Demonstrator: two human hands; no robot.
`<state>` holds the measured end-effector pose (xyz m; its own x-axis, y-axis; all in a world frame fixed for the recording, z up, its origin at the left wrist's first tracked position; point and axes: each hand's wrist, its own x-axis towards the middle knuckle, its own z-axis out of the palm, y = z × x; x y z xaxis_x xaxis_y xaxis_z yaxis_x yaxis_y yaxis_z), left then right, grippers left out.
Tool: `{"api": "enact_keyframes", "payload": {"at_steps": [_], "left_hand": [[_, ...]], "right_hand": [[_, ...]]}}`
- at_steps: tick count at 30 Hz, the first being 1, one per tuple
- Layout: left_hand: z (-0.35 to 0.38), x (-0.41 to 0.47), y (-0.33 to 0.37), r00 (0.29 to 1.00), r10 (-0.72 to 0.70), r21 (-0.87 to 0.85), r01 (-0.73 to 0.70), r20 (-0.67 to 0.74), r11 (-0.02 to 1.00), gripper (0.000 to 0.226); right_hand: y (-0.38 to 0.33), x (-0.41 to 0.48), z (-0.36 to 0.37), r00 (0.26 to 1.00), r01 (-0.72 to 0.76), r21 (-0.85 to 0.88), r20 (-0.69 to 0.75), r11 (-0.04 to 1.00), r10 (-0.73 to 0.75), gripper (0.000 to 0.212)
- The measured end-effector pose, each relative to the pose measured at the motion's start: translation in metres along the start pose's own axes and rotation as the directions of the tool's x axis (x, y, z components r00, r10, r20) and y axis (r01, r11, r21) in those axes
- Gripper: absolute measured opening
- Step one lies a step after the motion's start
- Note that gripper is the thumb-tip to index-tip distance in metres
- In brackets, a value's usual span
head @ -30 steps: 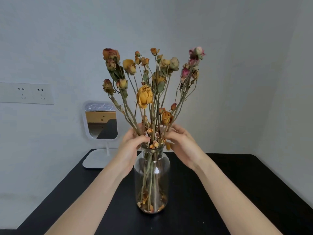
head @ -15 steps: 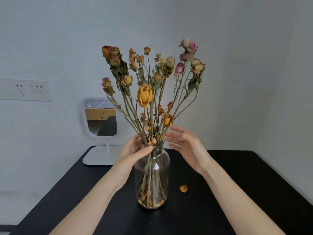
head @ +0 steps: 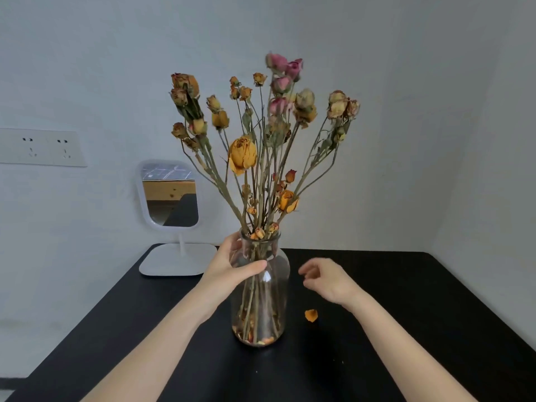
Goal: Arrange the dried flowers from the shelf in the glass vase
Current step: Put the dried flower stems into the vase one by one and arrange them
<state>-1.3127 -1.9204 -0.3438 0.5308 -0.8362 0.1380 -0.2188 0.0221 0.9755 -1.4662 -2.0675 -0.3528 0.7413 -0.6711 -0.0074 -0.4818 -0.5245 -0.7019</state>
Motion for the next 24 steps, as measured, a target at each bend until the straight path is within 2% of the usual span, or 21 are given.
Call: {"api": "enact_keyframes", "payload": {"at_steps": [4, 8, 11, 16, 18, 21, 24], "left_hand": [[0.002, 0.002, 0.0, 0.999, -0.046, -0.001, 0.047, 0.017, 0.999, 0.051], [0.003, 0.003, -0.003, 0.996, -0.089, -0.004, 0.089, 0.021, 0.996, 0.047], [0.003, 0.004, -0.006, 0.995, -0.101, -0.007, 0.101, 0.021, 0.995, 0.045], [0.003, 0.006, -0.009, 0.994, -0.111, 0.021, 0.11, 0.009, 0.994, 0.046], [0.003, 0.006, -0.009, 0.994, -0.109, 0.025, 0.109, 0.007, 0.994, 0.047], [0.004, 0.007, -0.01, 0.995, -0.099, 0.02, 0.099, 0.003, 0.995, 0.057], [0.009, 0.008, -0.008, 0.996, -0.077, 0.046, 0.078, -0.036, 0.996, 0.062]], "right_hand": [[0.017, -0.005, 0.006, 0.978, -0.134, -0.235, 0.123, 0.963, 0.166, 0.04], [0.025, -0.005, 0.016, 0.972, -0.154, -0.298, 0.128, 0.942, 0.199, 0.044], [0.028, -0.005, 0.021, 0.975, -0.16, -0.314, 0.097, 0.936, 0.199, 0.038], [0.032, -0.006, 0.022, 0.976, -0.174, -0.231, 0.091, 0.957, 0.2, 0.019], [0.027, -0.008, 0.015, 0.988, -0.147, -0.142, 0.019, 0.979, 0.152, 0.012], [0.004, -0.016, -0.003, 0.992, -0.019, 0.038, -0.122, 0.999, 0.023, 0.003], [-0.031, -0.03, -0.026, 0.984, 0.141, 0.188, -0.132, 0.972, -0.117, 0.008]]}}
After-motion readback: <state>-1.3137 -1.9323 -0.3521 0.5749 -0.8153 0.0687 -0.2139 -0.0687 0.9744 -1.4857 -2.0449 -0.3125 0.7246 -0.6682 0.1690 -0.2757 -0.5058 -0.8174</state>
